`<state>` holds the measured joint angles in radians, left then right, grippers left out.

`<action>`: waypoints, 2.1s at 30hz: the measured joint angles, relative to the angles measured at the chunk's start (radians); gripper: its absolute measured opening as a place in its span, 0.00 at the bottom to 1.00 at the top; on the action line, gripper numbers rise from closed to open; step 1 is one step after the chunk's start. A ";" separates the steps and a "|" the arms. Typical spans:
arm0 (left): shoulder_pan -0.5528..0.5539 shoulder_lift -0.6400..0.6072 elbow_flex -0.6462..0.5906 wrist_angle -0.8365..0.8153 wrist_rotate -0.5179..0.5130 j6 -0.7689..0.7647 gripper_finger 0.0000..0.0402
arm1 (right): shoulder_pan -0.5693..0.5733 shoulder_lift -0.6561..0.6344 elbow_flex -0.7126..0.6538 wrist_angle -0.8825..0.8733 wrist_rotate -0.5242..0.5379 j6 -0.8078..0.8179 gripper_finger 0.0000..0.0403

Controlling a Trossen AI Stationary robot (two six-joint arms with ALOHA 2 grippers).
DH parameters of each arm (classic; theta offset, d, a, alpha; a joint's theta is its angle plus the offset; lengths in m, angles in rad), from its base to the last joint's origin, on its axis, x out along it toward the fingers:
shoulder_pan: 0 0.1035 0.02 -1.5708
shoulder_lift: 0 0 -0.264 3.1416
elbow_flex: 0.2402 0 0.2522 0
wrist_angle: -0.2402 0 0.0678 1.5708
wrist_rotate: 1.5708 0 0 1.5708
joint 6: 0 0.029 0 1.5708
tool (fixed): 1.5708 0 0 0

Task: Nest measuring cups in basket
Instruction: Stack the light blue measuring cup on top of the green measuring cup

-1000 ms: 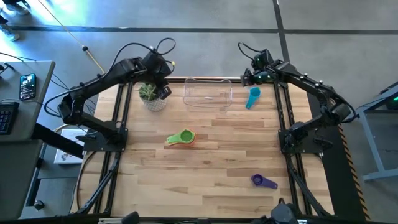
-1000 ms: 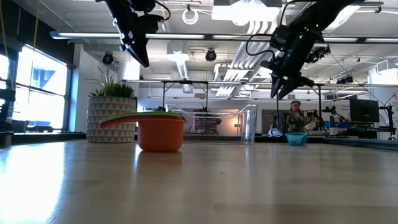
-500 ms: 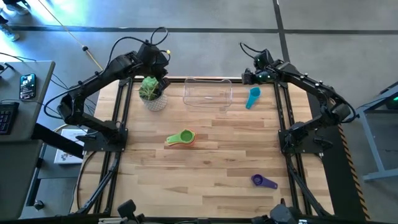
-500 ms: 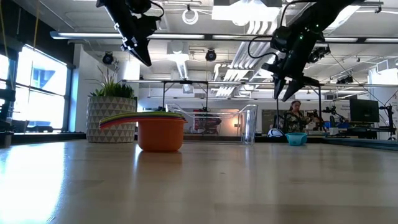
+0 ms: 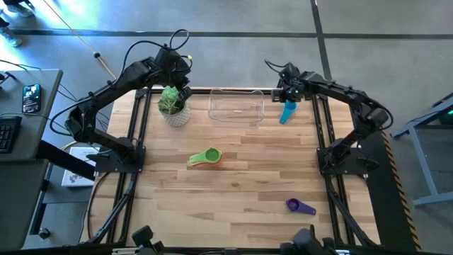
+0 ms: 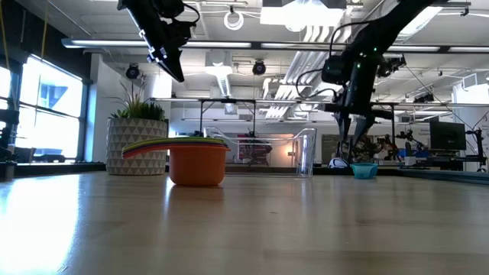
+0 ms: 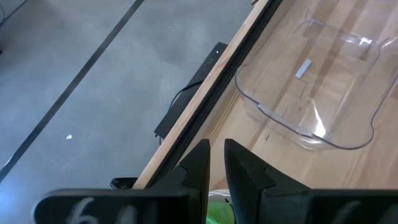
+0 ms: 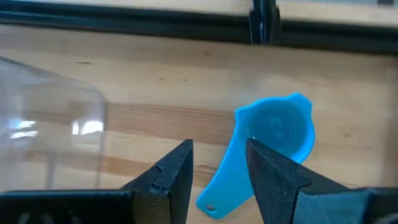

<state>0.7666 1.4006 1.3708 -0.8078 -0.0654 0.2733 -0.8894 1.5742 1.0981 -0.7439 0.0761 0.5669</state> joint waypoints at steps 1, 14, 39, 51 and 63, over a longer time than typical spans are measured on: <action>0.000 0.000 0.000 0.000 0.000 0.000 0.09 | 0.000 0.016 0.000 0.000 0.000 0.006 0.35; 0.000 0.000 0.000 -0.002 0.002 0.000 0.09 | 0.000 0.156 0.000 0.018 0.049 0.003 0.35; 0.000 0.000 0.000 -0.002 0.003 -0.010 0.09 | 0.000 0.220 0.000 0.024 0.081 -0.053 0.04; -0.010 0.000 0.000 -0.084 0.153 -0.013 0.09 | 0.027 0.058 0.000 -0.060 0.061 -0.079 0.01; -0.080 0.000 0.000 -0.249 0.347 -0.090 0.09 | 0.033 -0.185 0.000 -0.060 0.044 -0.120 0.00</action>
<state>0.6863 1.4006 1.3705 -1.0565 0.2816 0.1835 -0.8562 1.3889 1.0981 -0.8043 0.1204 0.4464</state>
